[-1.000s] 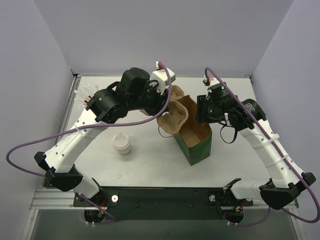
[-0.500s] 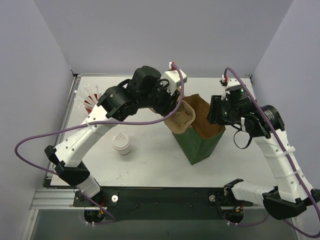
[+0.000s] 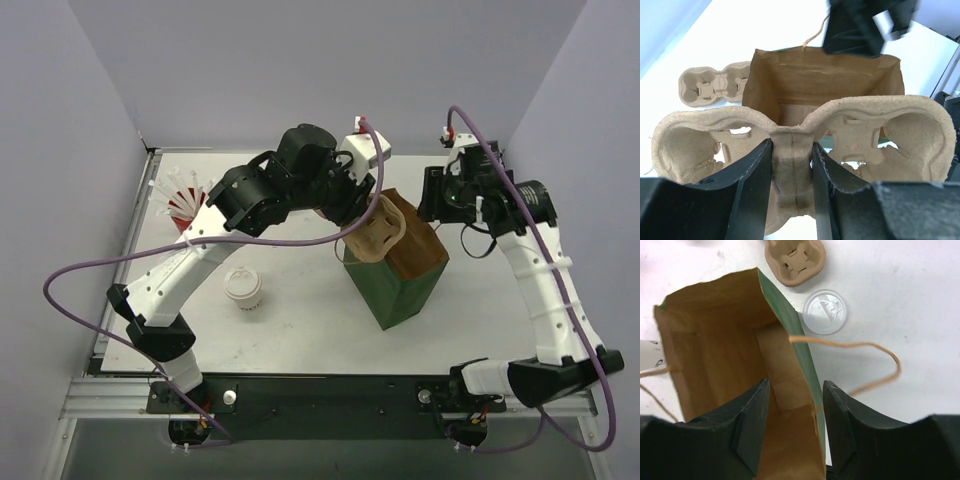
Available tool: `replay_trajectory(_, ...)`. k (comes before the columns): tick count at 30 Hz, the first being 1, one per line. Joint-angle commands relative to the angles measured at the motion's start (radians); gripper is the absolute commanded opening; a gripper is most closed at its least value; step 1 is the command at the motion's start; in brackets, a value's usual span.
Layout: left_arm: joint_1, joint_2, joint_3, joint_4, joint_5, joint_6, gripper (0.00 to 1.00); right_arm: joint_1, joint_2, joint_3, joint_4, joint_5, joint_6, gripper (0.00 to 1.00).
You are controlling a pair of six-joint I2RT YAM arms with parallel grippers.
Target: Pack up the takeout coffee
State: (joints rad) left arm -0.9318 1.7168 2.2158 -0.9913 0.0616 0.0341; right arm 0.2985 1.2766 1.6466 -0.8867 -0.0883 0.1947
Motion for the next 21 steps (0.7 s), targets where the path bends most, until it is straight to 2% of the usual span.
replay_trajectory(1, -0.012, 0.032, 0.088, -0.020, 0.009, 0.023, 0.32, -0.016, 0.070, -0.021, 0.072, -0.132, -0.086, 0.42)
replay_trajectory(6, -0.016, 0.049, 0.110, -0.027, 0.012, 0.030, 0.32, -0.033, 0.098, -0.034, 0.078, -0.096, -0.081, 0.41)
replay_trajectory(11, -0.021, 0.061, 0.113, -0.032, 0.023, 0.046, 0.32, -0.038, 0.096, -0.057, 0.074, -0.143, -0.069, 0.34)
replay_trajectory(17, -0.027, 0.067, 0.116, -0.026, 0.023, 0.064, 0.32, -0.036, 0.079, -0.120, 0.078, -0.168, -0.055, 0.31)
replay_trajectory(19, -0.029, 0.076, 0.123, -0.027, 0.026, 0.070, 0.32, -0.038, 0.081, -0.125, 0.080, -0.162, -0.048, 0.28)
replay_trajectory(21, -0.032, 0.084, 0.131, -0.032, 0.032, 0.076, 0.32, -0.035, 0.075, -0.119, 0.081, -0.156, -0.025, 0.20)
